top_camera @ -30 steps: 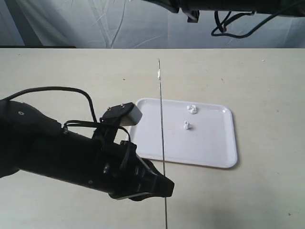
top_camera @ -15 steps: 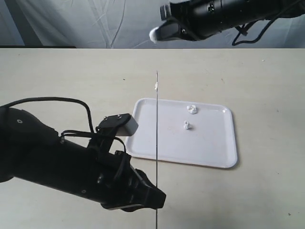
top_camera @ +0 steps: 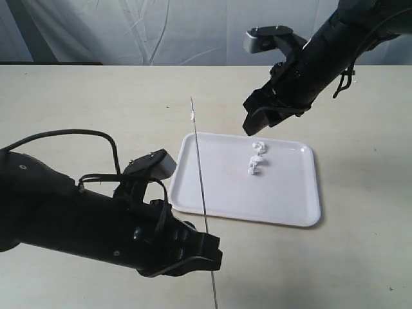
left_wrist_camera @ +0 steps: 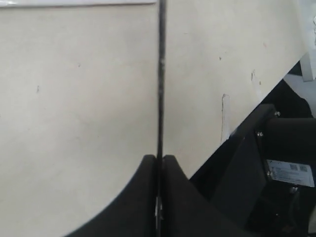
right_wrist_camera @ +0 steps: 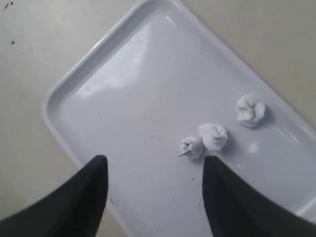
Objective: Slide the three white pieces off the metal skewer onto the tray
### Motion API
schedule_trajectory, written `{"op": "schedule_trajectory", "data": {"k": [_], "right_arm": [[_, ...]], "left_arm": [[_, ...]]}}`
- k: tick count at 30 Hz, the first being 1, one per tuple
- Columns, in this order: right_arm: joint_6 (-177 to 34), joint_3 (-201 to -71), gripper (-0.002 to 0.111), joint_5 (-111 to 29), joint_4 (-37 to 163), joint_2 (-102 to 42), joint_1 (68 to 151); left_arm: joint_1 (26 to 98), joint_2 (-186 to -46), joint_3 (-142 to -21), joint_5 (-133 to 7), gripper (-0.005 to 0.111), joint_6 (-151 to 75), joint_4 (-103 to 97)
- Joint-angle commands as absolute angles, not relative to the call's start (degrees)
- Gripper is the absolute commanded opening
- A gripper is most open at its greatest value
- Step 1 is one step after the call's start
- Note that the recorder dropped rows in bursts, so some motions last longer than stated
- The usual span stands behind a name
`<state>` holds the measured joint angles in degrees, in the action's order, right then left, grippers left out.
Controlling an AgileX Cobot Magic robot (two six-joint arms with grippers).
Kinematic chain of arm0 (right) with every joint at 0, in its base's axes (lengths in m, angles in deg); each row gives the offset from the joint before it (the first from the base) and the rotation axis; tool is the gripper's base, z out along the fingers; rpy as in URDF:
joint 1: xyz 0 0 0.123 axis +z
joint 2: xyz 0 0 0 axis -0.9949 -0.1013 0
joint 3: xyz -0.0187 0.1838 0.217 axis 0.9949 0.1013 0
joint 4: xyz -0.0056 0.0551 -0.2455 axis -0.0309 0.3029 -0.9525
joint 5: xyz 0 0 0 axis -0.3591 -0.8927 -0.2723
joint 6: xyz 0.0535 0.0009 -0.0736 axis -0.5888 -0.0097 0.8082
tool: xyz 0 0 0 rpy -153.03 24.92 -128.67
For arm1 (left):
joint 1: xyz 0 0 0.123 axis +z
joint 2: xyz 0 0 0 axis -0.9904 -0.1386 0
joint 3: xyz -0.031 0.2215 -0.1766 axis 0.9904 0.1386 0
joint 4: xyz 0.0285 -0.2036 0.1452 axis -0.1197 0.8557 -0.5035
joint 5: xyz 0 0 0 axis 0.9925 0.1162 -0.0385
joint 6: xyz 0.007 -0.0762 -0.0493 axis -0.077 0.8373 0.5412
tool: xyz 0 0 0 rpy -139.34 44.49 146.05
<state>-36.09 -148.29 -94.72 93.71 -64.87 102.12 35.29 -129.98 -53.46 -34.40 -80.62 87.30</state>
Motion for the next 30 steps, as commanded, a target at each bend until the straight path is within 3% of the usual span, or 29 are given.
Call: {"op": "schedule_trajectory", "data": {"k": [1, 4, 6, 8, 11, 18, 30], "right_arm": [[-35.8, -148.2, 0.051, -94.4, 98.1, -66.3, 101.9], [-35.7, -148.2, 0.041, -92.5, 98.0, -66.3, 101.9], [-36.0, -148.2, 0.041, -93.2, 96.8, -66.1, 101.9], [-36.1, -148.2, 0.041, -94.6, 96.7, -65.8, 101.9], [-36.6, -148.2, 0.041, -97.0, 96.6, -65.6, 101.9], [-39.8, -148.2, 0.041, -100.8, 93.4, -65.6, 101.9], [-44.7, -148.2, 0.041, -100.1, 84.5, -65.1, 101.9]], "left_arm": [[35.2, -130.0, -54.1, -37.8, 0.000, -80.4, 88.9], [37.7, -130.3, -55.1, -40.4, 0.000, -80.4, 88.7], [43.0, -131.9, -57.1, -38.0, 0.000, -80.4, 88.2], [49.3, -137.0, -60.0, -26.3, 0.000, -78.7, 88.1], [52.7, -144.8, -63.4, -22.9, 0.000, -79.1, 87.7], [54.5, -159.9, -75.5, -15.0, 0.000, -78.2, 86.6], [54.5, -163.1, -80.3, -19.8, 0.000, -73.1, 85.8]]}}
